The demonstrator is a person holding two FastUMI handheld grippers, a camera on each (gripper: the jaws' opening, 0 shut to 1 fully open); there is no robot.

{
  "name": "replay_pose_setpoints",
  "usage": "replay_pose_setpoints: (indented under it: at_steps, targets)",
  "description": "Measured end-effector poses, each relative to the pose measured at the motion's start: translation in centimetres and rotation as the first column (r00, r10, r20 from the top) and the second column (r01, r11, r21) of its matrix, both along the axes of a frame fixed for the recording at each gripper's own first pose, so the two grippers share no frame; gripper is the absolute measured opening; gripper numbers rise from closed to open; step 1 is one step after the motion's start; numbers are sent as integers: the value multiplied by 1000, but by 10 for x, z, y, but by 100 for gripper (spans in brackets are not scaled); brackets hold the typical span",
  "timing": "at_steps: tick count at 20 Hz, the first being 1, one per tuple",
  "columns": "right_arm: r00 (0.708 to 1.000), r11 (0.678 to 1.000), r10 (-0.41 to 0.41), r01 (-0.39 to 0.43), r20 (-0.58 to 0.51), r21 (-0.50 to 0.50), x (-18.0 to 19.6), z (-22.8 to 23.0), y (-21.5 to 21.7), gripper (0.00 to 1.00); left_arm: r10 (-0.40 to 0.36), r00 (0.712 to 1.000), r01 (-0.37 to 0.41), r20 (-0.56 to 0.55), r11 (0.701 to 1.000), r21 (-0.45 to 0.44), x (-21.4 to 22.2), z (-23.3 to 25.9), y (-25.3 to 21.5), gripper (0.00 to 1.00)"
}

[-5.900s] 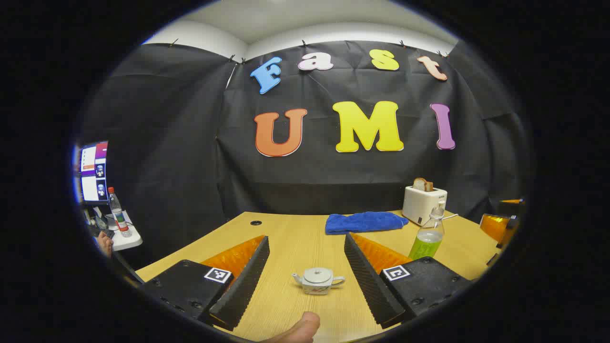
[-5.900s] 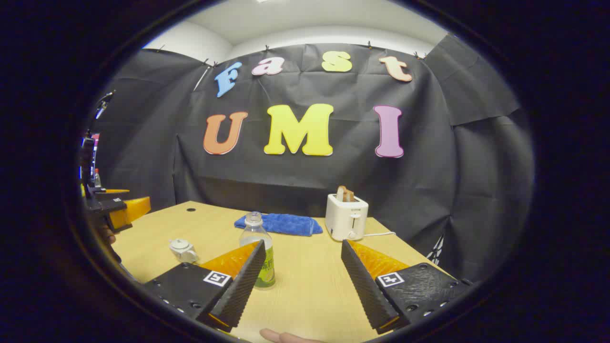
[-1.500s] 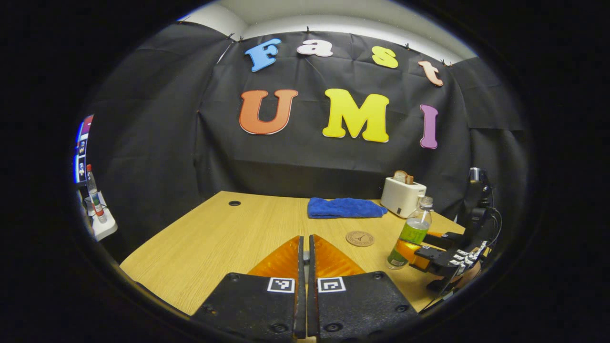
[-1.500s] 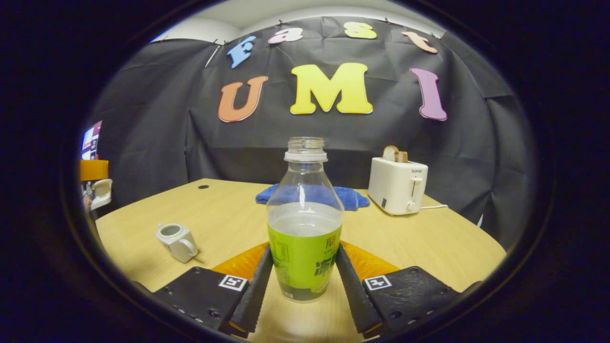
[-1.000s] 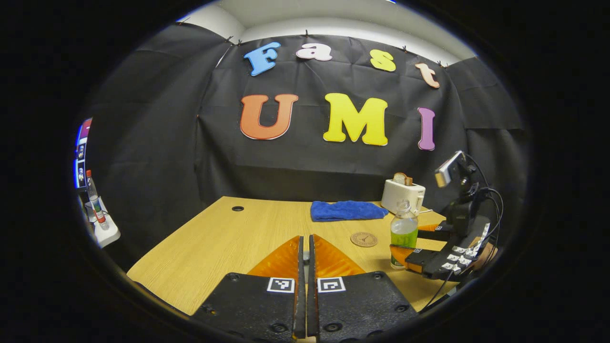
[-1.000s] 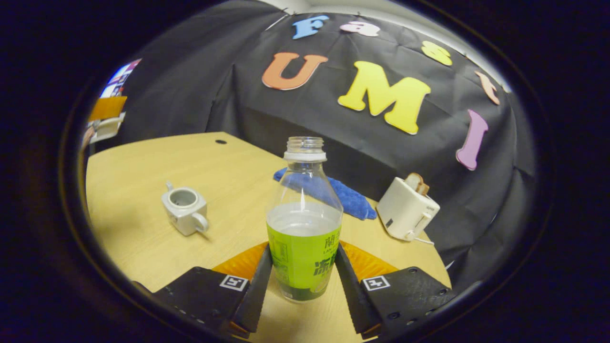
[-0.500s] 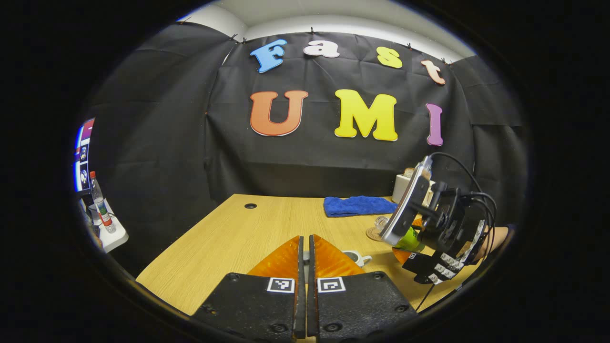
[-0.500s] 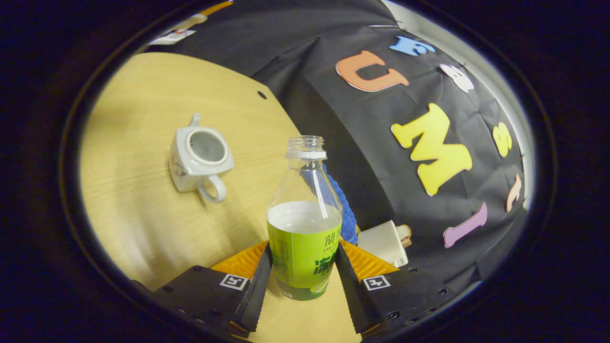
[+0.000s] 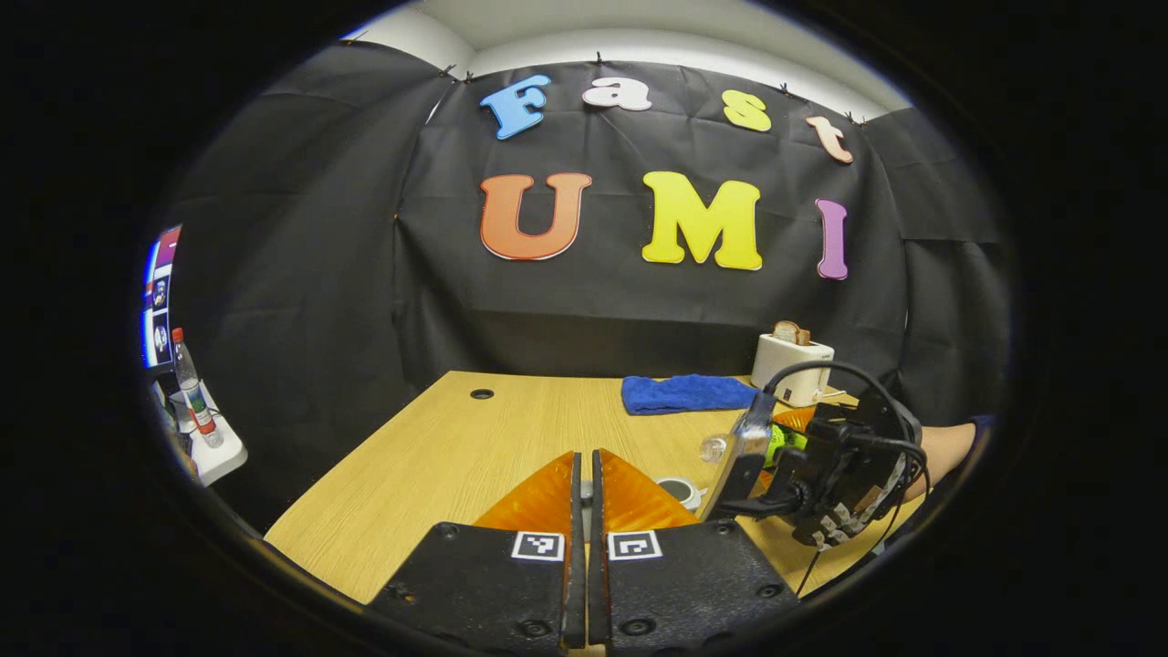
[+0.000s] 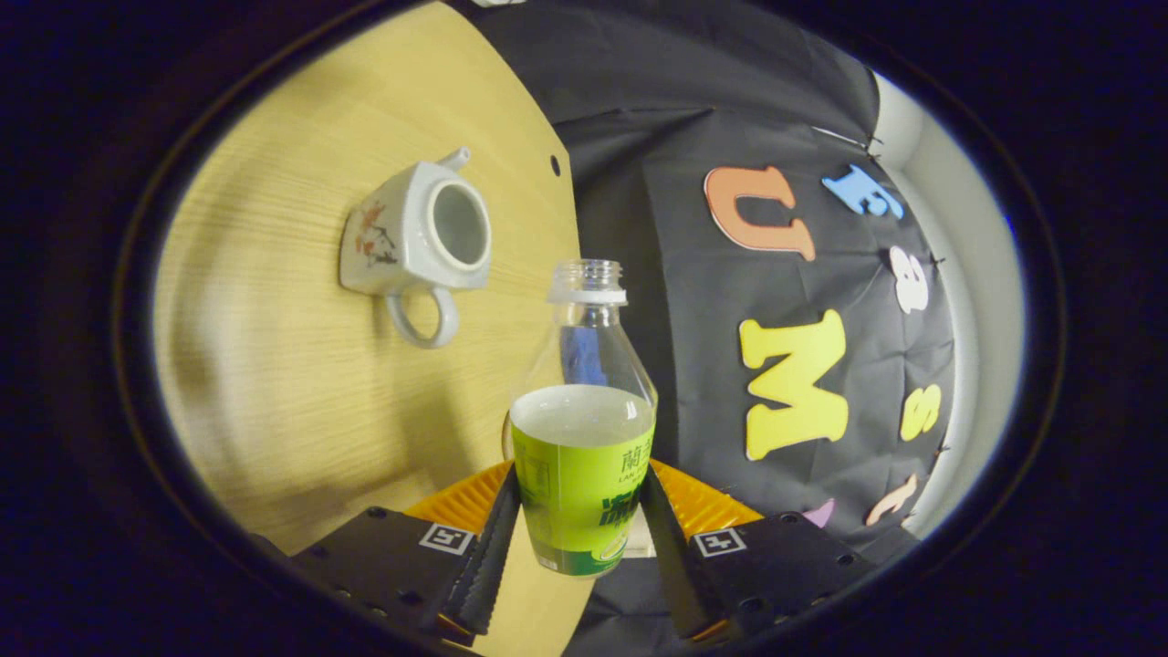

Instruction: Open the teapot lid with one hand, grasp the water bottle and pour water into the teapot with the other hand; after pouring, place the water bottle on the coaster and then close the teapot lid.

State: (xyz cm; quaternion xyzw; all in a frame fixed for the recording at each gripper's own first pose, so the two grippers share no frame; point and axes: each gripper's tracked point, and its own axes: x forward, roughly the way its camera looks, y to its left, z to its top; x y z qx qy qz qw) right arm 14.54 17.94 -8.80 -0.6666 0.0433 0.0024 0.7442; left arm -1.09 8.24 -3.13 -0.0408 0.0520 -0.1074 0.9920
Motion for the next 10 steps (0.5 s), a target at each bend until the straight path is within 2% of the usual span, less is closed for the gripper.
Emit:
replay_pose_setpoints:
  at_steps: [10]
  targets:
    - [994,976,68,-48,88,-214,4,16,10,73,18,1000,-18,-6,1000,4,-3,0,10,4]
